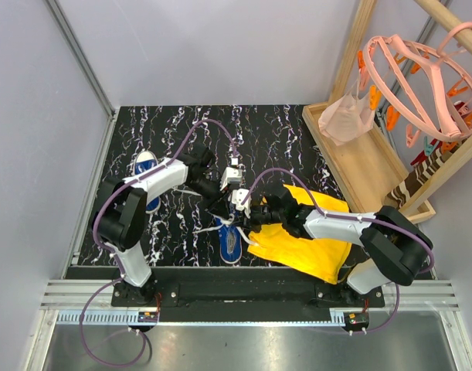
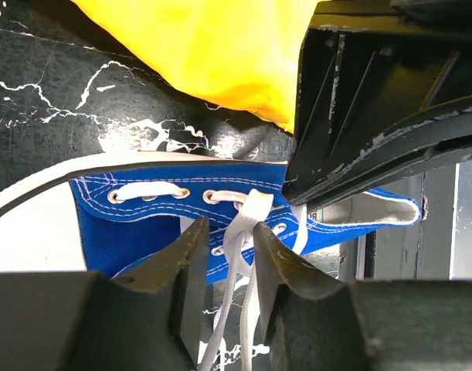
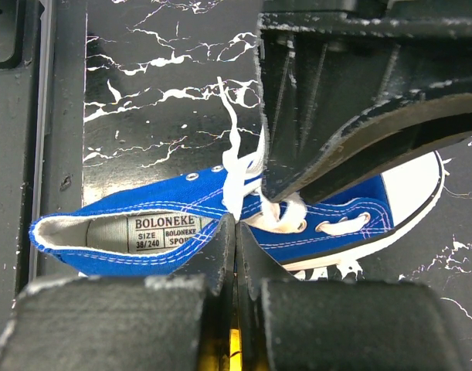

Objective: Tie the shoes

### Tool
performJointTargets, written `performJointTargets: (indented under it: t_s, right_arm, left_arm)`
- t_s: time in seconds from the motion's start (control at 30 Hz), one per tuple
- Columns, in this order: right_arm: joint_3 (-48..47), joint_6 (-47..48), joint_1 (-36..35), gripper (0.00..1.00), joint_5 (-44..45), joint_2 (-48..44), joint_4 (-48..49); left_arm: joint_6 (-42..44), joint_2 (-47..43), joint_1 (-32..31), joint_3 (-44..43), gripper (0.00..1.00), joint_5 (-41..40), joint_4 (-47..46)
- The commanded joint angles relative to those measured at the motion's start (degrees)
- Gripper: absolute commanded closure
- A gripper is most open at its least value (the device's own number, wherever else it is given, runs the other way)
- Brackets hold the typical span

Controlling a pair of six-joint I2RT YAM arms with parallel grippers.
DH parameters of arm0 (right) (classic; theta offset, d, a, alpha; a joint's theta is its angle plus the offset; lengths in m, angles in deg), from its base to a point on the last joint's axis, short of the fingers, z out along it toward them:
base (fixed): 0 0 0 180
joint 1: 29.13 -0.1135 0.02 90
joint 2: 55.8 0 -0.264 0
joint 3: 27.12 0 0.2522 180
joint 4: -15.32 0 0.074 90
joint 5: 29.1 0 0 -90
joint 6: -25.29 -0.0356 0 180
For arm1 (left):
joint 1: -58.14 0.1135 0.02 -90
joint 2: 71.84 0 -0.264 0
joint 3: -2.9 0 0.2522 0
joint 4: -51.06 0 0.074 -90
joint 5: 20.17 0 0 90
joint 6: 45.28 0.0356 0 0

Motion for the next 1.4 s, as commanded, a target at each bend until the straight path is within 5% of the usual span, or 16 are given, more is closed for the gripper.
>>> performJointTargets:
  t_s: [0.0,0.5,0.67,1.37]
  right_arm:
    - [0.2,0.8,-0.2,1.00,-1.3,-1.5,1.3]
    - [-1.0,0.2,-0.2,1.00,-0.8,-0.7,1.0]
    - [-0.9,0.0,-0.2,1.00,-0.8,-0.7,0.9]
    - [-3.5,-10.0,-0.2,1.00,5.6,0.8,-0.8]
  left_arm:
    - [-0.2,0.1,-0.1,-1.9,0.74,1.5,-0.5]
    - [-2.5,-2.6,-0.9,-3.0,0.87,8.1,-0.6]
    - [-3.7,-3.5,-0.9,-2.2,1.00,7.4,-2.4]
    - [-5.4,-6.1,0.2,2.1,1.00,7.1,-3.8]
